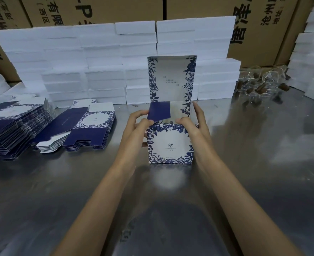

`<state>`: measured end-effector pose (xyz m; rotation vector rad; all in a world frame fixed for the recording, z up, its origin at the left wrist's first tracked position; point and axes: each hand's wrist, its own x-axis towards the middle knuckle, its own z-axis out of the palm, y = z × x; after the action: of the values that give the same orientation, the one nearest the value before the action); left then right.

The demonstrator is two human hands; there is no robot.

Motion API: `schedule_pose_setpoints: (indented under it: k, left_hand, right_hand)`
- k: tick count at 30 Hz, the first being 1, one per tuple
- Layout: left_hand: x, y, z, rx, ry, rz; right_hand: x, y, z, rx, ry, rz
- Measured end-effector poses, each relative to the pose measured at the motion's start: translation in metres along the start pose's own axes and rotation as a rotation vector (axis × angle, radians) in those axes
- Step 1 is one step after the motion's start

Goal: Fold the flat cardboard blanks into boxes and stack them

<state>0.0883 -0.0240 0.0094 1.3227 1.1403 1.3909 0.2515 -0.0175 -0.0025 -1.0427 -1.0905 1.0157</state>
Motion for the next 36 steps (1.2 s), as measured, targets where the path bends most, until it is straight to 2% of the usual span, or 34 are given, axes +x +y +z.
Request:
schedule_pose_setpoints:
  k: [4,7,9,12,17,20,23,26,30,34,36]
  left_hand:
    - [0.009,0.014,0.002,0.070,-0.003,-0.129]
    - [0.022,0.025,0.001,0.241,-0.047,-0.214]
    - [0.027,0.028,0.000,0.345,-0.090,-0.187]
    - [0.036,0.035,-0.002,0.639,-0.120,-0.092]
    - [0.051,0.051,0.003,0.861,-0.179,-0.125]
    - [0.054,0.046,0.004,0.918,-0.180,-0.075]
    - [0.061,0.051,0.003,0.926,-0.214,-0.159]
    - [0.067,0.054,0.005,0.944,-0.152,-0.135]
    - [0.067,0.040,0.008,0.808,-0.130,-0.060]
    - [0.074,0.043,0.001,0.819,-0.199,-0.099]
    - [0.076,0.043,-0.001,0.828,-0.179,-0.122]
  right_hand:
    - [0.001,-0.001,-0.002,0.017,-0.014,0.007]
    - [0.002,0.000,-0.004,0.028,-0.012,0.018]
    - [0.003,0.000,-0.005,0.015,-0.004,0.025]
    - [0.002,-0.001,-0.005,0.006,0.004,0.033]
    - [0.003,-0.003,-0.005,0.013,-0.009,0.043]
    - [0.002,-0.004,-0.005,0.002,-0.003,0.041]
    - [0.002,-0.005,-0.007,0.006,-0.011,0.042]
    - [0.002,-0.005,-0.008,0.000,-0.029,0.043]
    - [0.002,-0.005,-0.009,-0.021,-0.036,0.047]
    - [0.005,-0.002,-0.011,-0.008,-0.032,0.037]
    - [0.007,0.000,-0.012,0.015,-0.048,0.027]
